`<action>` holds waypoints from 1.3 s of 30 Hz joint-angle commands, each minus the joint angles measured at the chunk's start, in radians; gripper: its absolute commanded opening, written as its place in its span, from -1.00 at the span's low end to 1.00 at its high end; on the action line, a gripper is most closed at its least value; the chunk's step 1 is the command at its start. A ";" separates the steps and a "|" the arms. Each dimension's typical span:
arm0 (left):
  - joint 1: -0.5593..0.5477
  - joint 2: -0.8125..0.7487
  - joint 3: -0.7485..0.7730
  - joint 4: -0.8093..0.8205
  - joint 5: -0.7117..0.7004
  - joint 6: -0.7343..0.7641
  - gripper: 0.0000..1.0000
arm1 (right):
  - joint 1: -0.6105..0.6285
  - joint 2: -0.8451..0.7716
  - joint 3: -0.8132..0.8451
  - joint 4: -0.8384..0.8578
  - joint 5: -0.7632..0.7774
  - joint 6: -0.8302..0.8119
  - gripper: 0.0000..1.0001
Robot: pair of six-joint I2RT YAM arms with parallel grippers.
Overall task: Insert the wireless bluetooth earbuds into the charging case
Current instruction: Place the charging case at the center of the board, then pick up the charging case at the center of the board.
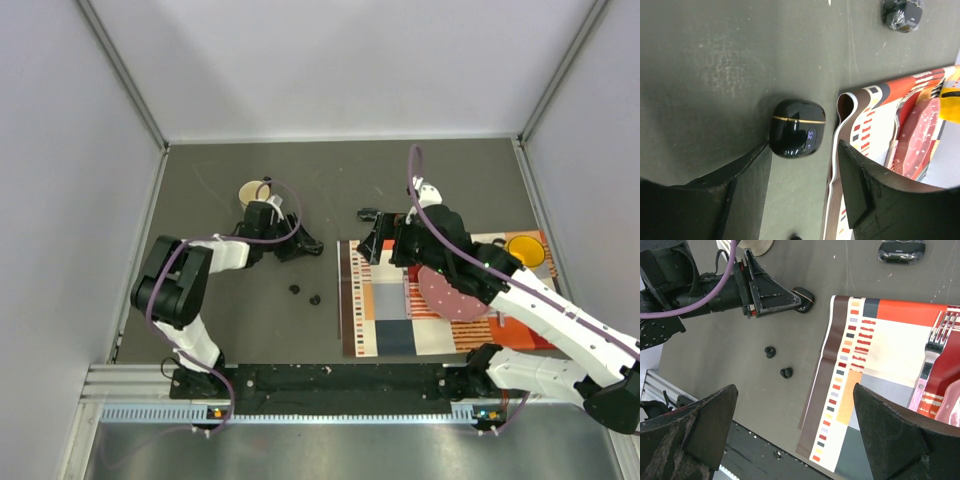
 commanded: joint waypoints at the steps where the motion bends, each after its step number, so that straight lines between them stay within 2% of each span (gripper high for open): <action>1: 0.007 -0.075 -0.025 -0.075 -0.070 0.060 0.22 | -0.015 -0.007 0.000 0.002 0.005 -0.016 0.98; 9: 0.007 -0.250 -0.045 -0.201 -0.159 0.132 0.28 | -0.039 0.019 0.005 -0.004 0.034 -0.031 0.98; 13: 0.004 -0.434 -0.099 -0.198 -0.166 0.124 0.28 | -0.099 0.069 0.017 -0.006 0.019 -0.006 0.98; 19: 0.004 -0.719 -0.203 -0.176 -0.179 0.139 0.29 | -0.246 0.241 0.069 -0.009 -0.033 0.193 0.98; 23: 0.005 -0.909 -0.272 -0.193 -0.181 0.152 0.30 | -0.337 0.401 0.152 -0.013 -0.142 0.363 0.98; 24: 0.005 -0.952 -0.289 -0.196 -0.193 0.155 0.31 | -0.375 0.465 0.184 -0.013 -0.227 0.389 0.98; 27: 0.005 -1.118 -0.355 -0.203 -0.227 0.150 0.38 | -0.410 0.569 0.264 -0.015 -0.311 0.475 0.98; 29: 0.005 -1.245 -0.410 -0.210 -0.276 0.138 0.52 | -0.426 0.663 0.330 -0.016 -0.331 0.533 0.98; 31: 0.005 -1.374 -0.465 -0.218 -0.329 0.115 0.73 | -0.426 0.738 0.373 -0.018 -0.328 0.572 0.97; 32: 0.005 -1.416 -0.487 -0.226 -0.354 0.109 0.97 | -0.426 0.761 0.412 -0.021 -0.314 0.618 0.96; 36: 0.005 -1.630 -0.547 -0.297 -0.417 0.092 0.97 | -0.432 0.849 0.480 -0.024 -0.276 0.740 0.87; 39: 0.005 -1.690 -0.531 -0.380 -0.471 0.087 0.97 | -0.446 0.902 0.514 -0.027 -0.270 0.813 0.76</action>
